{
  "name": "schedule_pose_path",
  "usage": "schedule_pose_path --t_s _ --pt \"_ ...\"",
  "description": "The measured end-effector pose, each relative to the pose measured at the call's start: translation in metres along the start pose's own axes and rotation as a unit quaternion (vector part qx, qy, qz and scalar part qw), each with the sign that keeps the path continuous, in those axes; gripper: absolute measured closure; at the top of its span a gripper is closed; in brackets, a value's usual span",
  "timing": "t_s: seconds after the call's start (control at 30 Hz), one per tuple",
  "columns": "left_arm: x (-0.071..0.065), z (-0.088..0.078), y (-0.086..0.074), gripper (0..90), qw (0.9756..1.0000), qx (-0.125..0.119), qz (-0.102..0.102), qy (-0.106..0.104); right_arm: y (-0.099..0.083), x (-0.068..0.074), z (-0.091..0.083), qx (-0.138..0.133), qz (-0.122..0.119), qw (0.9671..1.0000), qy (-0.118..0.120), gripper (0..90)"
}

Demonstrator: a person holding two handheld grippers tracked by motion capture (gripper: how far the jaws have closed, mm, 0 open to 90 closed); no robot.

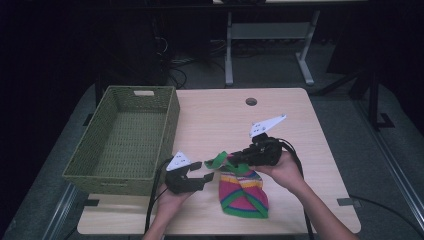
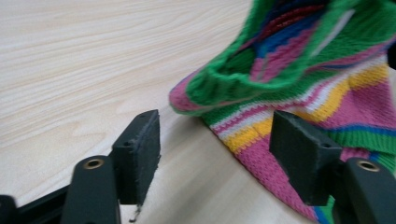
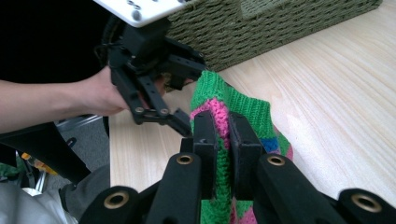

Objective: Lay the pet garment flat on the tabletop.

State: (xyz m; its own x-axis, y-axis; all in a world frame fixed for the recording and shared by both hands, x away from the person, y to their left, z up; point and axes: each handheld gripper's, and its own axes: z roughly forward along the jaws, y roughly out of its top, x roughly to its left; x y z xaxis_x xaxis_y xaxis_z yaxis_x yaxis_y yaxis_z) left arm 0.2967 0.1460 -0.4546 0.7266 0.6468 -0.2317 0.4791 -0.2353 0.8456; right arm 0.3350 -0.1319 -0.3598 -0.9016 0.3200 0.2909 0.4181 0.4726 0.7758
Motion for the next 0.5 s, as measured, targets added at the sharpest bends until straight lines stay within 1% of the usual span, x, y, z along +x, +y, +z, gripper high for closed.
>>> schedule_pose_path --t_s 0.1,0.13,0.17,0.2,0.23,0.27,0.33,0.4,0.47,0.5 --pt "0.002 0.004 0.001 37.8 1.0 0.001 -0.001 0.001 0.0 -0.001 -0.001 -0.002 0.0 1.0 0.001 82.9" --pt "0.004 0.008 0.002 37.2 0.9999 -0.001 -0.008 -0.006 -0.001 -0.001 -0.002 -0.002 0.003 1.0 0.004 82.9" --pt "0.004 0.008 0.002 37.0 0.9999 -0.001 -0.008 -0.006 -0.001 -0.001 -0.002 -0.002 0.003 1.0 0.004 82.9" --pt "0.006 0.012 0.003 37.0 0.9999 0.0 -0.009 -0.01 -0.001 -0.001 -0.002 -0.002 0.002 1.0 0.006 82.8" --pt "0.006 0.012 0.003 37.3 0.9999 0.0 -0.009 -0.01 -0.001 -0.001 -0.002 -0.002 0.002 1.0 0.006 82.8" --pt "0.006 0.015 0.003 38.3 0.9999 0.001 -0.004 -0.01 -0.001 -0.001 -0.002 -0.001 0.002 1.0 0.007 82.8" --pt "0.005 0.019 0.003 42.2 0.9999 0.012 0.001 -0.006 -0.001 -0.001 -0.002 -0.001 0.002 1.0 0.007 82.8" --pt "0.004 0.021 0.003 47.5 0.9998 0.019 0.008 -0.006 -0.001 -0.001 -0.002 -0.001 0.0 1.0 0.007 82.8" --pt "0.003 0.022 0.004 53.7 0.9998 0.019 0.008 -0.003 -0.001 -0.002 -0.003 -0.002 0.0 1.0 0.008 82.8" --pt "0.003 0.022 0.004 57.5 0.9998 0.018 0.008 0.005 -0.001 -0.002 -0.003 -0.002 0.0 1.0 0.008 82.8"
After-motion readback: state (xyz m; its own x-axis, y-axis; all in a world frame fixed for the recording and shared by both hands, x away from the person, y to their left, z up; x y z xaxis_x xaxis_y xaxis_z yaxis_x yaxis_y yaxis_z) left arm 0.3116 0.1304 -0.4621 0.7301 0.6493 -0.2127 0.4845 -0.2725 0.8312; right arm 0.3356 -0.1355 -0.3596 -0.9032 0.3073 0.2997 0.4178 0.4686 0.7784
